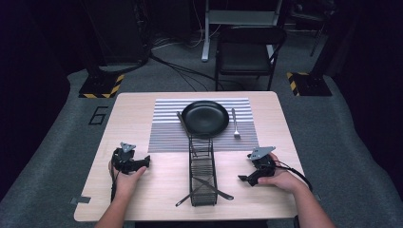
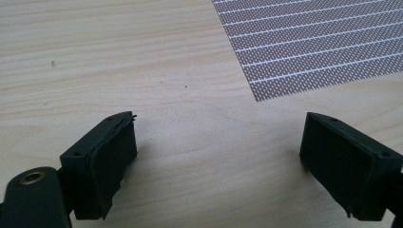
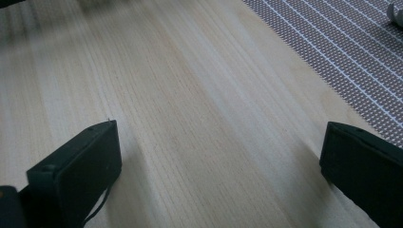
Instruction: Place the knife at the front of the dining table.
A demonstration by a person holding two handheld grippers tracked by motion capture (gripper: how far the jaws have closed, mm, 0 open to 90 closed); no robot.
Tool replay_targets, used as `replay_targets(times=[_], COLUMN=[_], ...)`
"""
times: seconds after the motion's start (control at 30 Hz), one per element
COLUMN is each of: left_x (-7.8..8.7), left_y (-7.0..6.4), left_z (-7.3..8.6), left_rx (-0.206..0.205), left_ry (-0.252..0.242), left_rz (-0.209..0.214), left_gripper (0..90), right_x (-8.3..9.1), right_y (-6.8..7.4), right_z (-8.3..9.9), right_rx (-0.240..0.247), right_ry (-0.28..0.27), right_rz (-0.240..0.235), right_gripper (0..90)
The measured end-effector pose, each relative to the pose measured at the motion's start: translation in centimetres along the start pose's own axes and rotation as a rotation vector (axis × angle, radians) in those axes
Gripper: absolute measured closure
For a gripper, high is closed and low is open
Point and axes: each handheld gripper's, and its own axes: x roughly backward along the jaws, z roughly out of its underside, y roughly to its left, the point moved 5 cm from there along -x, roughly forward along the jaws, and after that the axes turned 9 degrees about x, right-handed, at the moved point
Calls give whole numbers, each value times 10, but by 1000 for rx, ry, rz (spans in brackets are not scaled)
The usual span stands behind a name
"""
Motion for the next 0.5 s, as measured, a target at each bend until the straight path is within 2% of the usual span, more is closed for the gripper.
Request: replay_targets(times=[0.5], left_x=[-1], left_y=[-2], left_z=[0], left_rx=[-12], left_ry=[-4], left_rz=[12], left_gripper=[123], right_x=[0], right_y=[0], right_z=[0], right_rx=[-1], right_ry=[0], right_rz=[0], right_gripper=[0])
